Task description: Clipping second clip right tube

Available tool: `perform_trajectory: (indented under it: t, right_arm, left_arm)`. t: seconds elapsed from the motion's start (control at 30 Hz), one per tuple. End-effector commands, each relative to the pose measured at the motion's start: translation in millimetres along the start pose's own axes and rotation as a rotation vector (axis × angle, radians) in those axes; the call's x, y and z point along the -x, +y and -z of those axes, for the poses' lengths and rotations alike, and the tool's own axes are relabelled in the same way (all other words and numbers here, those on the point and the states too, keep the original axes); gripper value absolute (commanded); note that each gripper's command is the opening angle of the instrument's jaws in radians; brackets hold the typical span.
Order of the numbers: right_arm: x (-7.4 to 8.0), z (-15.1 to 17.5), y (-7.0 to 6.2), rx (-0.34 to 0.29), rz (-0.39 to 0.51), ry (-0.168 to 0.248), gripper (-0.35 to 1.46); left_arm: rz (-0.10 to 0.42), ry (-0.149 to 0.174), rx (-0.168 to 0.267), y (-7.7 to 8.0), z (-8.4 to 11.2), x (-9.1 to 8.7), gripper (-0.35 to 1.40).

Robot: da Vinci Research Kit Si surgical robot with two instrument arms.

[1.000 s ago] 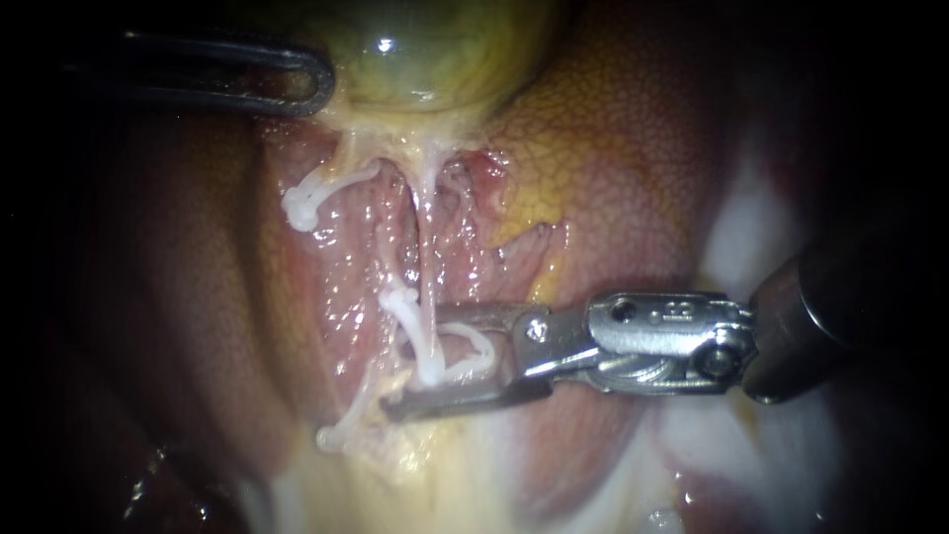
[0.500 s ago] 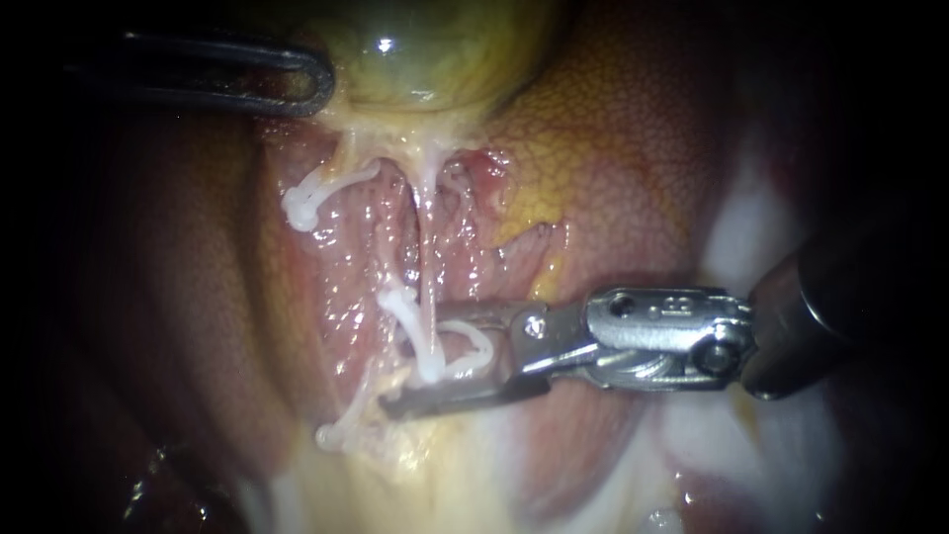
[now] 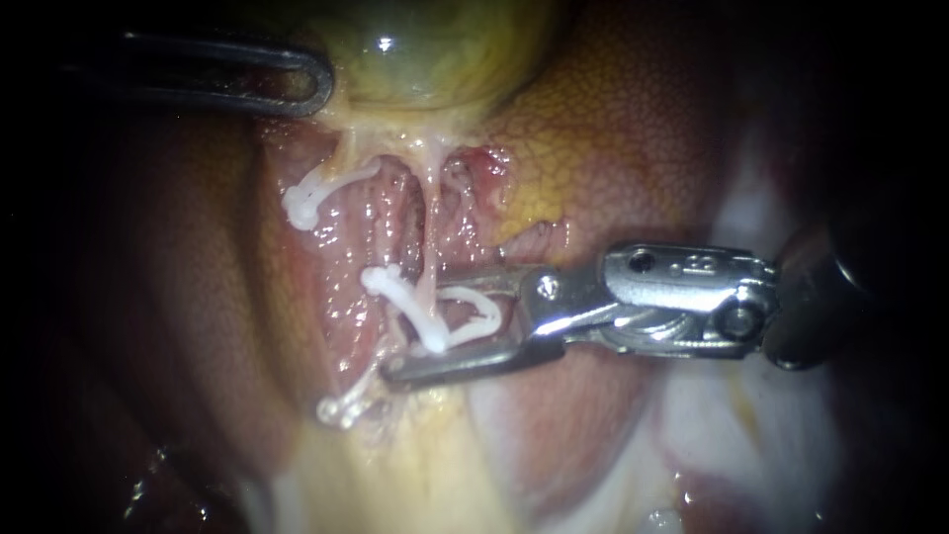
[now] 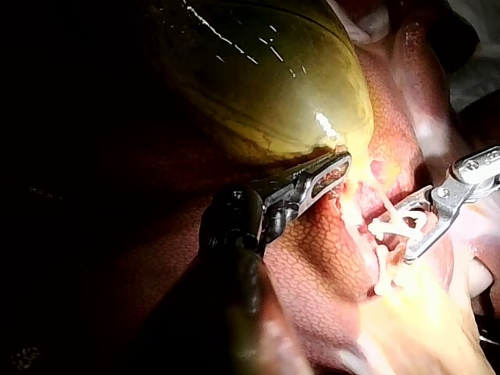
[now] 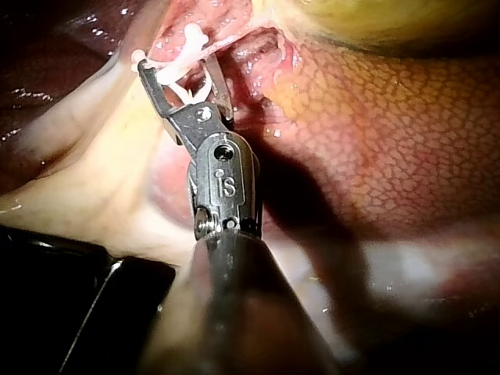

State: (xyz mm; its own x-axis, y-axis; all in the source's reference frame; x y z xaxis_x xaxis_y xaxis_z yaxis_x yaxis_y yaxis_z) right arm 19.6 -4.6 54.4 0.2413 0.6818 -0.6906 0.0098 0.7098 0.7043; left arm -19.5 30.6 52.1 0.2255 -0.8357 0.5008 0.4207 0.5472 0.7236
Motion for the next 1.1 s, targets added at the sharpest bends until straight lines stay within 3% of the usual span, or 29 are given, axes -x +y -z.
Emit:
perform_trajectory:
  t: [0.03,0.83,1.1]
  right_arm:
    - [-0.1,0.0,0.0,-0.001,-0.001,-0.001,0.46]
    - [1.2,-0.2,0.1,-0.012,-0.015,-0.001,0.45]
    - [1.0,-0.7,0.5,-0.141,-0.141,0.131,0.45]
  left_arm:
    - [0.0,0.0,0.0,0.0,0.0,0.0,-0.35]
    - [0.0,0.0,0.0,0.0,0.0,0.0,-0.35]
    - [0.0,0.0,0.0,0.0,-0.1,0.0,-0.35]
